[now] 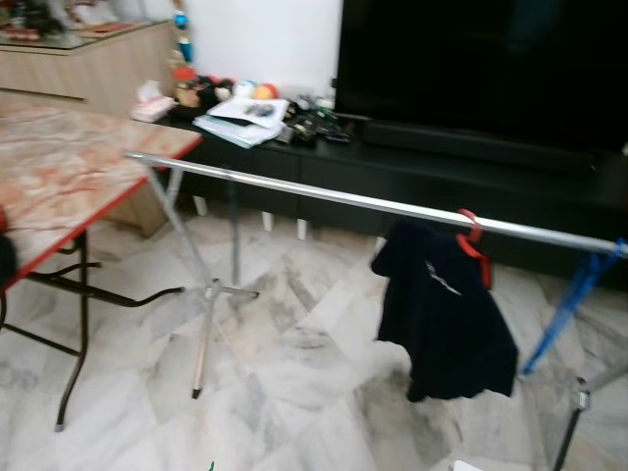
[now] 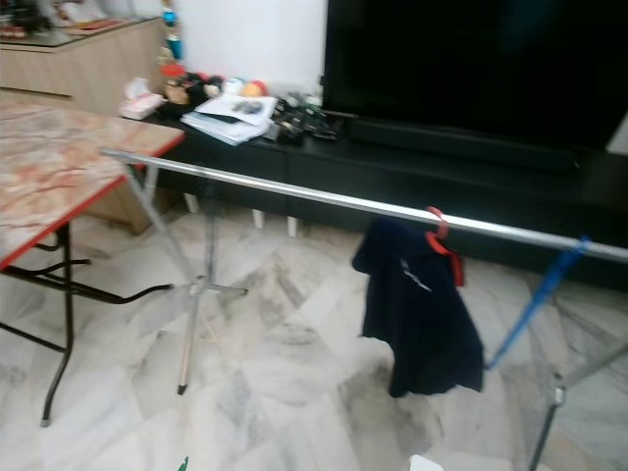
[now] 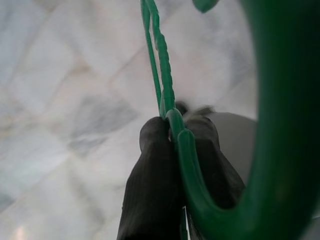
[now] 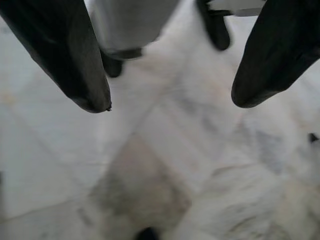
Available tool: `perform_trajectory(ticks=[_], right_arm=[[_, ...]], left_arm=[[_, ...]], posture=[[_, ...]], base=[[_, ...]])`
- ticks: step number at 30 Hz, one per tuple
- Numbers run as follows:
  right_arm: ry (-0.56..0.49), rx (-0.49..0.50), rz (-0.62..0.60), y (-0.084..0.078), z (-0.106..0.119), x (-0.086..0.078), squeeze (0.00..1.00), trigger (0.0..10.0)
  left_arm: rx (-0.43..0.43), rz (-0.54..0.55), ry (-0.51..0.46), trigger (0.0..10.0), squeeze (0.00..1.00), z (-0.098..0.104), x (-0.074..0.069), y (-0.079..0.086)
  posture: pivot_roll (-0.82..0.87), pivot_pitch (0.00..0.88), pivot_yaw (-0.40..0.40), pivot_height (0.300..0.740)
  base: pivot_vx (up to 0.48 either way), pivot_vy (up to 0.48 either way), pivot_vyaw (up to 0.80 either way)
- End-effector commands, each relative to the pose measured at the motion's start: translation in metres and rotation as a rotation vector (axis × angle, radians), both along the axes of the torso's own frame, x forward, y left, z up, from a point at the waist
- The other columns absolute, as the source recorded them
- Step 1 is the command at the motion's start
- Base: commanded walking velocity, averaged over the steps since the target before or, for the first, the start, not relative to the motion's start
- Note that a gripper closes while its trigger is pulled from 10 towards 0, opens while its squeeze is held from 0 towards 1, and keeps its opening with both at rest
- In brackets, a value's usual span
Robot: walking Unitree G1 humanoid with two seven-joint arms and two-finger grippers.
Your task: Hang hanger
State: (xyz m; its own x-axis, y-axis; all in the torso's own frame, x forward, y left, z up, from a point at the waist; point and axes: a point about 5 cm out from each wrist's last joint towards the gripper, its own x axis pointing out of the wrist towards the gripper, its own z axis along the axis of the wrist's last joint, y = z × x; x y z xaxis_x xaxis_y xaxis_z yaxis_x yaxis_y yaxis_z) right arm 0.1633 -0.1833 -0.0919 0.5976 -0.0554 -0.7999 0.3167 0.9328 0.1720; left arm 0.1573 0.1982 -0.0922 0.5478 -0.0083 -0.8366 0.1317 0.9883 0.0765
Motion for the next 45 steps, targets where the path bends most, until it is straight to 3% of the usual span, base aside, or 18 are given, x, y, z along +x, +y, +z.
perform_trajectory(ticks=[1,7,10,13,14,16,19,21,23,29,45], right_arm=[[-0.001,0.004,0.008,0.002,0.0,0.002,0.0,10.0],[0.008,0.005,0.012,0.0,0.0,-0.001,0.0,10.0],[0.014,-0.005,0.015,-0.007,0.0,-0.002,0.0,10.0],[0.016,-0.007,0.012,-0.009,0.0,-0.003,0.0,10.0],[0.022,-0.017,0.018,-0.012,-0.001,-0.004,0.0,10.0],[0.029,-0.026,0.021,-0.015,-0.001,-0.006,0.0,10.0],[0.033,-0.029,0.019,-0.017,-0.001,-0.008,0.0,10.0],[0.036,-0.034,0.032,-0.018,-0.001,-0.009,0.0,10.0],[0.037,-0.036,0.039,-0.018,-0.002,-0.009,0.0,10.0],[0.034,-0.044,0.071,-0.019,-0.001,-0.009,0.0,10.0],[0.043,-0.063,0.114,-0.015,-0.002,-0.009,0.0,10.0]], left_arm=[[0.022,-0.012,0.036,10.0,0.0,-0.003,-0.008,0.004],[0.1,-0.001,0.015,10.0,0.0,0.001,-0.002,0.014],[0.16,0.052,-0.07,10.0,0.0,0.012,0.012,0.033],[0.184,0.063,-0.1,10.0,0.0,0.016,0.016,0.04],[0.211,0.078,-0.21,10.0,0.0,0.028,0.03,0.049],[0.185,0.055,-0.348,10.0,0.0,0.044,0.047,0.053],[0.142,0.016,-0.473,10.0,0.0,0.06,0.062,0.051],[0.05,-0.016,-0.582,10.0,0.0,0.076,0.077,0.041],[0.0,-0.048,-0.618,10.0,0.0,0.081,0.081,0.032],[-0.094,-0.209,-0.679,10.0,0.0,0.087,0.078,0.004],[-0.187,-0.192,-0.706,10.0,0.0,0.1,0.082,0.0]], posture=[[0.02,0.011,0.036,0.74],[0.02,0.026,0.034,0.74],[0.03,0.034,0.032,0.74],[0.03,0.037,0.032,0.74],[0.04,0.04,0.032,0.74],[0.05,0.041,0.032,0.74],[0.05,0.043,0.031,0.74],[0.06,0.047,0.027,0.74],[0.06,0.047,0.027,0.74],[0.05,0.048,0.032,0.74],[0.05,0.049,0.03,0.74]], base=[[0.0,-0.307,0.0],[0.0,-0.051,0.0],[0.0,0.0,0.0],[0.0,0.0,0.0],[0.0,0.0,0.0],[0.0,0.0,0.0],[0.0,0.0,0.0],[0.0,0.0,0.0],[0.0,0.0,0.0],[0.0,0.0,0.0],[0.0,0.0,0.0]])
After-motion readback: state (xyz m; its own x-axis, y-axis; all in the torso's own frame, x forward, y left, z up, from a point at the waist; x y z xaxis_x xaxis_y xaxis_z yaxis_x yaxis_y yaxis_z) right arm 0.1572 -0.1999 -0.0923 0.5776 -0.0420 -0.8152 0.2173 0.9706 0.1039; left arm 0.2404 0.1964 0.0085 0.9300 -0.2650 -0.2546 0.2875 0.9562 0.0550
